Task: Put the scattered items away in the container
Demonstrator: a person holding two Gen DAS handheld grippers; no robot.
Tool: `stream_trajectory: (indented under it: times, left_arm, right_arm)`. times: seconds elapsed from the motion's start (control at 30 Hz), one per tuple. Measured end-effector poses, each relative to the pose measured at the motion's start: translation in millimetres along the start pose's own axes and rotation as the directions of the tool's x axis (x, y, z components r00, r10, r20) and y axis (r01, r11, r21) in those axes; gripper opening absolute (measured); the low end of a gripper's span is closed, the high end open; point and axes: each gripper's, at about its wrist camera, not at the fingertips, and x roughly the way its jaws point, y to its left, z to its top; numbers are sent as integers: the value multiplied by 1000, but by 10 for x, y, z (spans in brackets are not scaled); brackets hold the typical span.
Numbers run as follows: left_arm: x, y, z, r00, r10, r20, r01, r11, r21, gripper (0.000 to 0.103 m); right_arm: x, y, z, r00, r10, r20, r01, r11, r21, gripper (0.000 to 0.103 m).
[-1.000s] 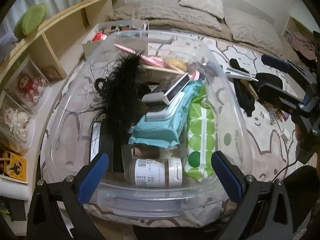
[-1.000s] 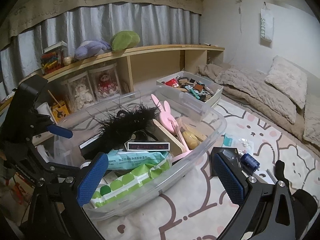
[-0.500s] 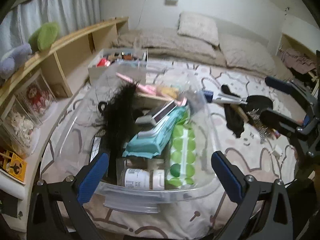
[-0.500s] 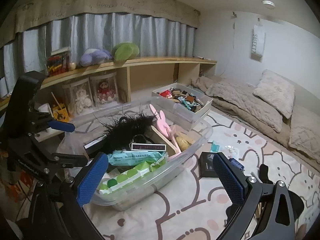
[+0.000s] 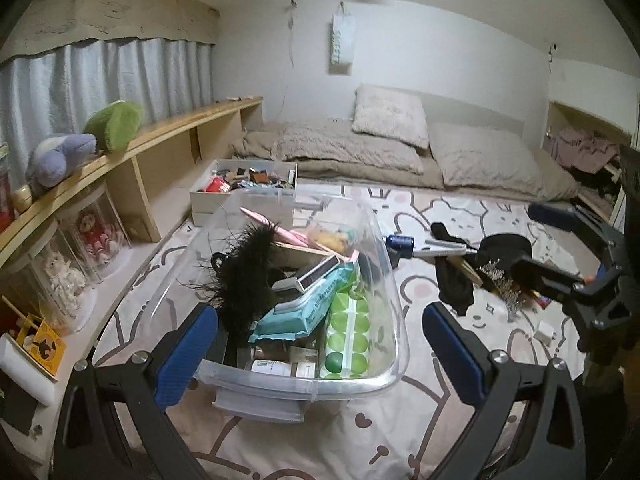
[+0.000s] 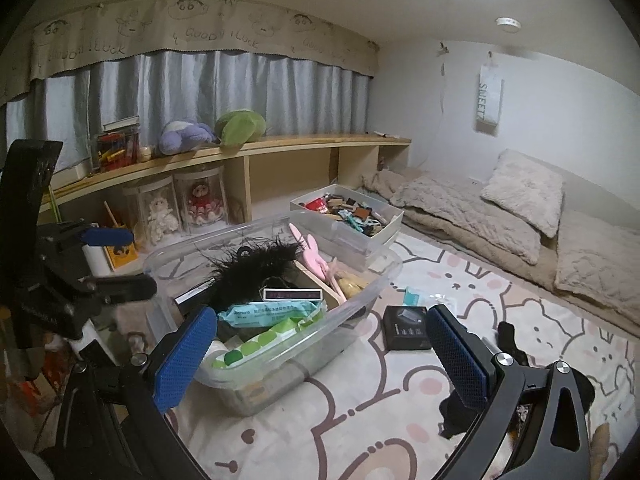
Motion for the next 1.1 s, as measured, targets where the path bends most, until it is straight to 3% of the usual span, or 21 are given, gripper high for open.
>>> stream_trajectory:
  times: [0.5, 1.1]
  left_arm:
    - [-354, -43, -185, 995, 31, 97, -30, 1000, -7, 103]
    - [-364, -16, -417, 994, 86, 66, -86, 996, 6, 103]
  right_arm:
    - [-258, 47, -197, 999, -28, 34, 28, 999, 17, 103]
    - [-347, 108, -274, 998, -42, 44, 42, 999, 14, 103]
